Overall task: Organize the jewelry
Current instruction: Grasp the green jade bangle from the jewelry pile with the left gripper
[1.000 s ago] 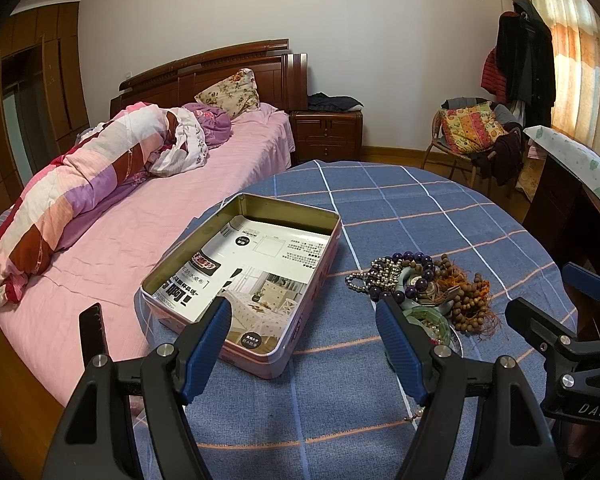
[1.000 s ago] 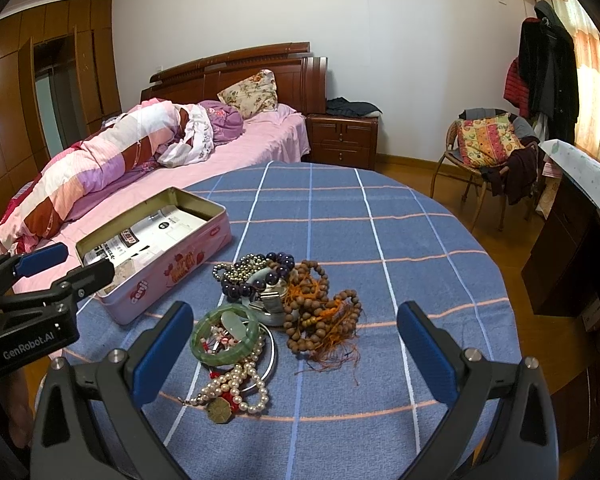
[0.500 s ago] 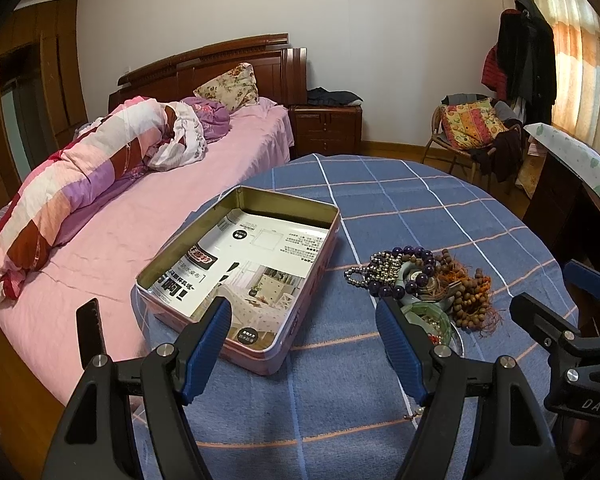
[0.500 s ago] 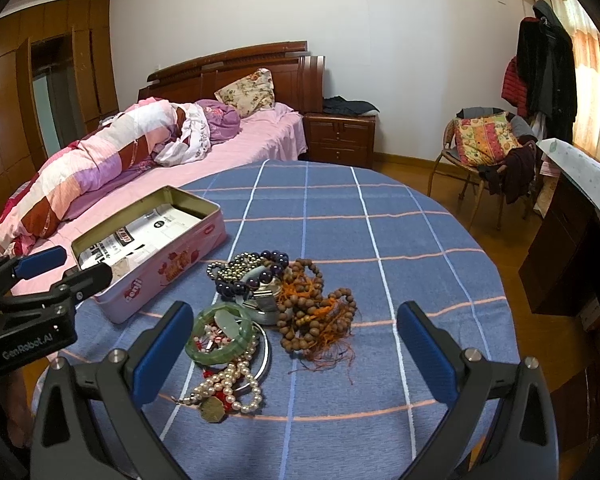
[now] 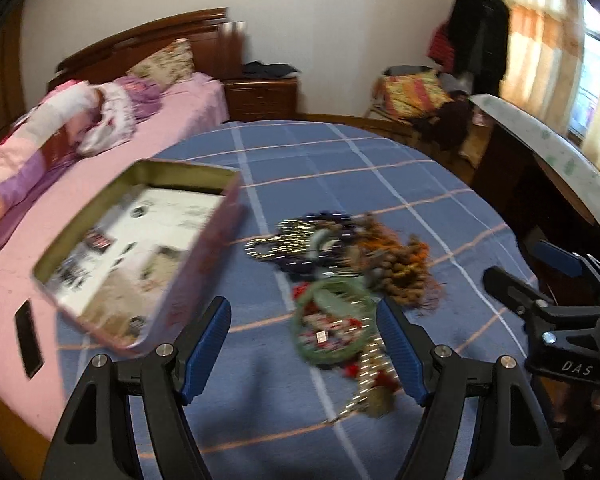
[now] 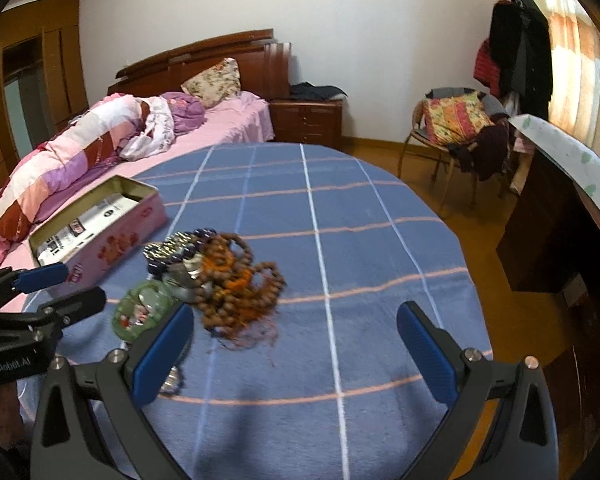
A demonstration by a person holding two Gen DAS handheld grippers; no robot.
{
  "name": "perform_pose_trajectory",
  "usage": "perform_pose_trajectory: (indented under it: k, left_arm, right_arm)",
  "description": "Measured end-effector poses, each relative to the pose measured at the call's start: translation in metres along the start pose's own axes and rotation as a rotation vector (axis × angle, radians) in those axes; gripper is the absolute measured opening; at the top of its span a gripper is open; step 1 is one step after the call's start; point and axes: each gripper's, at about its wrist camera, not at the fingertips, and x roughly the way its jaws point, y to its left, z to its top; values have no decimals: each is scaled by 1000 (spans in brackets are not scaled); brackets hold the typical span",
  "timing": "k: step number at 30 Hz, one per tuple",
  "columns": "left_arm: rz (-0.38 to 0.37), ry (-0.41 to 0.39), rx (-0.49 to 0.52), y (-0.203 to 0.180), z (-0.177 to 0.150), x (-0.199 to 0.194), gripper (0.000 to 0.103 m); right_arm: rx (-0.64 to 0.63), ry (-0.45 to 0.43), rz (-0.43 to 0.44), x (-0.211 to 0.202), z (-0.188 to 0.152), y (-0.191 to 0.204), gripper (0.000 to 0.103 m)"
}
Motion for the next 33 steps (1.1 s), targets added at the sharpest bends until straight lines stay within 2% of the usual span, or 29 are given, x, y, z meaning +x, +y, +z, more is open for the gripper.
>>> perform_pose_trajectory:
  k: [8,9,11,13,15,17,18,20,21,22,24,25,27,33]
  left_arm:
    - [-15,107,64,-18,-1,40,75]
    - [-5,132,61,-18,-2,47,75]
    - [-32,162,49,-15,-3,53,75]
    - [-29,169,42,-13,-4,55,75]
    - [-34,141,40,-11,-5,50,75]
    - [-44,105,46,-12,-5,40,62]
    - [-49,98,53,-12,-4,38,48]
    - [-60,78,63,-12,-3,28,45]
    - [-74,66,70,-13,-3,25,33]
    - [-76,62,79,-14,-2,26,17]
    - [-80,49,84,-16,-1,22,14]
    - [-83,40,85,-16,0,21,7]
    - [-77,15,104,-17,2,13,1]
    - [-79,-22,80,-2,5,5,0]
  right_arm:
    - [-2,9,3,2,-1,-1,103]
    - [0,10,5,2,-1,-1,103]
    - [0,11,8,4,-2,-1,103]
    - [0,11,11,5,-2,0,103]
    - [-1,13,15,6,-2,1,103]
    - [-5,16,15,7,-3,2,103]
    - [-5,16,15,7,-3,2,103]
    - [-6,17,16,7,-4,2,103]
    - [-6,17,16,7,-4,2,103]
    - [-6,17,16,8,-4,3,103]
    - [-6,18,16,8,-4,3,103]
    - [-7,18,16,8,-4,3,103]
    - [-7,17,14,8,-4,3,103]
    - [-10,22,18,8,-5,5,103]
